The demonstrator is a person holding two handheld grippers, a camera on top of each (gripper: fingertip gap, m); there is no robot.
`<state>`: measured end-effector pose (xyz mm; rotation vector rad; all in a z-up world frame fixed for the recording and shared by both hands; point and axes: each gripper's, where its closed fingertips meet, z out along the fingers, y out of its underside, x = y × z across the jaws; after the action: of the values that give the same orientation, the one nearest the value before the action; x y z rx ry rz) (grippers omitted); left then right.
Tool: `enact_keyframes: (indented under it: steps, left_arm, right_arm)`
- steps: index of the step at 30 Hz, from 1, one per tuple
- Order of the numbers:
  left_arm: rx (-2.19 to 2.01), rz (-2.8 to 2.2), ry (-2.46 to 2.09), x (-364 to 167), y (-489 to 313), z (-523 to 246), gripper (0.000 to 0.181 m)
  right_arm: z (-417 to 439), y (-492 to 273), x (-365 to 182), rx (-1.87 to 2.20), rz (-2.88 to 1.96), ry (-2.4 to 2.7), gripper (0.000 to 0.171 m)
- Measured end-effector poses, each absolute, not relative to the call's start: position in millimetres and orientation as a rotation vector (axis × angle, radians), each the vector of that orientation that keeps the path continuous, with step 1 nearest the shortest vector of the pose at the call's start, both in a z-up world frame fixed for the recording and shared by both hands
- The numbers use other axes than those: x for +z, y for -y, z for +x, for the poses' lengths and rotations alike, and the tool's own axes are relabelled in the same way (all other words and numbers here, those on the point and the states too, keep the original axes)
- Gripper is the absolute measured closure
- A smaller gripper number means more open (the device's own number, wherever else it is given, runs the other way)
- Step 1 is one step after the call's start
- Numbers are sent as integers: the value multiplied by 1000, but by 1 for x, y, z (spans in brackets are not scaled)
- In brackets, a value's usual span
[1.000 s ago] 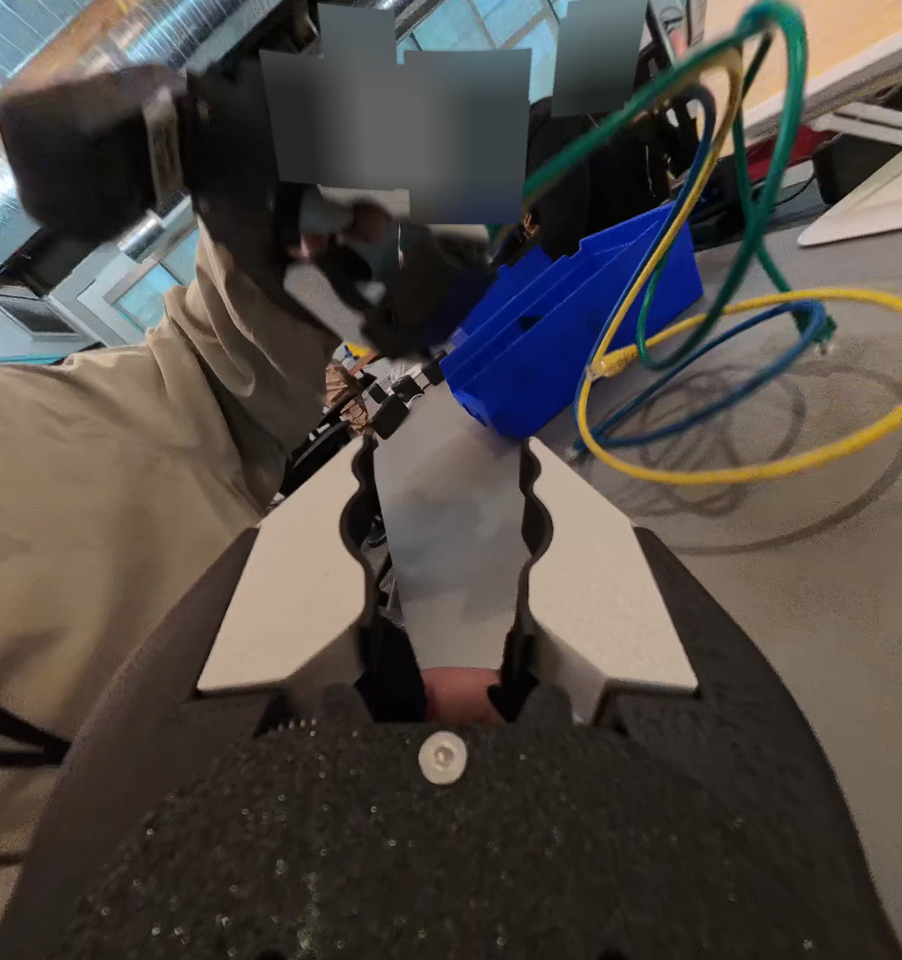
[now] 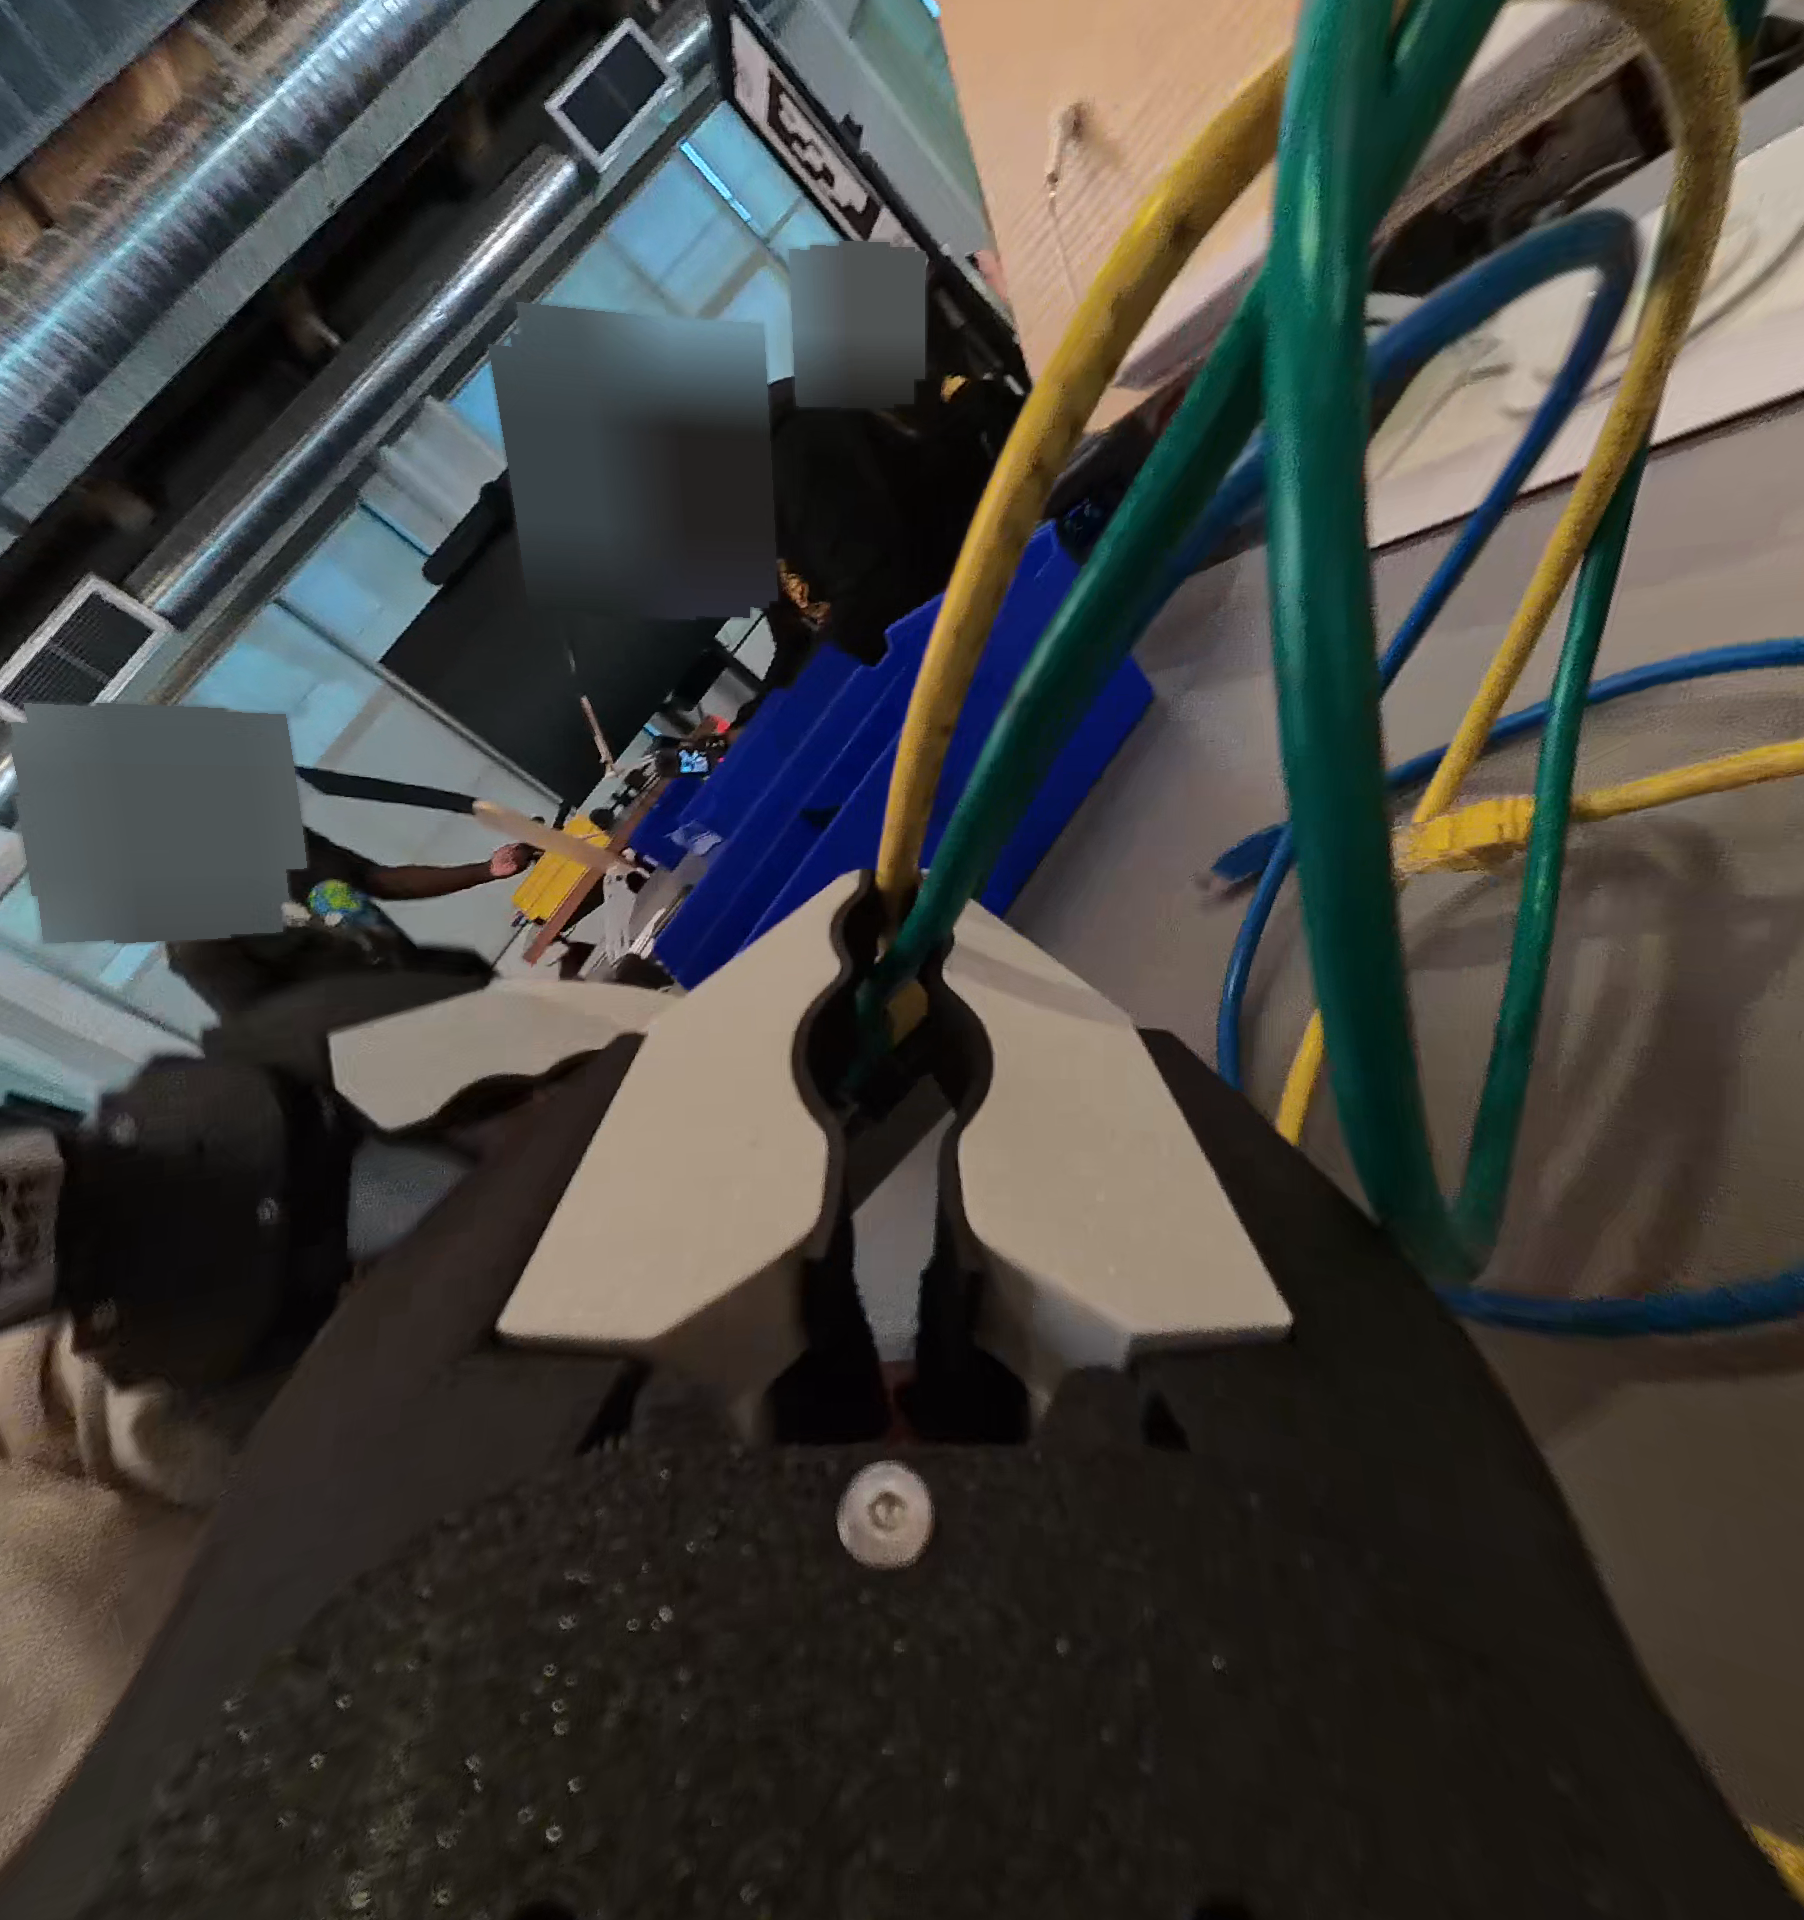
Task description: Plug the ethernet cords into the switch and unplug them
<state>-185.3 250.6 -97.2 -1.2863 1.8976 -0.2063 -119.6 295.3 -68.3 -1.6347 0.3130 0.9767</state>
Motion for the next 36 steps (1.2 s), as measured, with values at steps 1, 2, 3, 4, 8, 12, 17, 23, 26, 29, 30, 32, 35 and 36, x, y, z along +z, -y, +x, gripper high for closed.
enact_keyframes:
  steps: [1, 2, 3, 4, 8, 12, 17, 23, 26, 29, 30, 32, 35, 36]
  left_arm:
    - [-261, -1351, -1768, -98, -249, -183, 110]
    - [-286, -1383, -1660, -99, -248, -181, 110]
    - [-266, -1396, -1557, -100, -250, -181, 109]
    - [-195, -1387, -1445, -97, -258, -182, 111]
    - [26, -1306, -1247, -88, -271, -179, 121]
    - [70, -1414, -1278, -106, -276, -177, 129]
    - [76, -1445, -1270, -114, -294, -187, 140]
    - [166, -1317, -1348, -124, -309, -192, 152]
    - [170, -1245, -1383, -128, -315, -188, 151]
    - [171, -1150, -1406, -127, -322, -180, 151]
    - [170, -1119, -1405, -126, -325, -177, 151]
    - [168, -1083, -1405, -125, -336, -172, 151]
    - [105, -1069, -1420, -128, -350, -163, 150]
    - [87, -1055, -1429, -129, -352, -160, 150]
  right_arm:
    - [-120, -296, -68, 968, -1638, -335, 167]
    - [-120, -296, -68, 964, -1643, -357, 167]
    - [-121, -297, -67, 963, -1647, -378, 167]
    - [-124, -297, -66, 959, -1652, -388, 167]
    - [-134, -295, -61, 846, -1645, -367, 167]
    - [-151, -290, -57, 726, -1617, -276, 167]
    - [-168, -285, -60, 666, -1614, -168, 167]
    - [-172, -285, -75, 801, -1663, -183, 166]
    - [-169, -286, -83, 846, -1710, -149, 164]
    - [-170, -278, -83, 907, -1743, -42, 139]
    - [-169, -273, -86, 908, -1773, 3, 137]
    - [-173, -256, -94, 922, -1848, 115, 136]
    - [-176, -229, -100, 875, -1923, 290, 121]
    - [-175, -221, -99, 816, -1933, 371, 123]
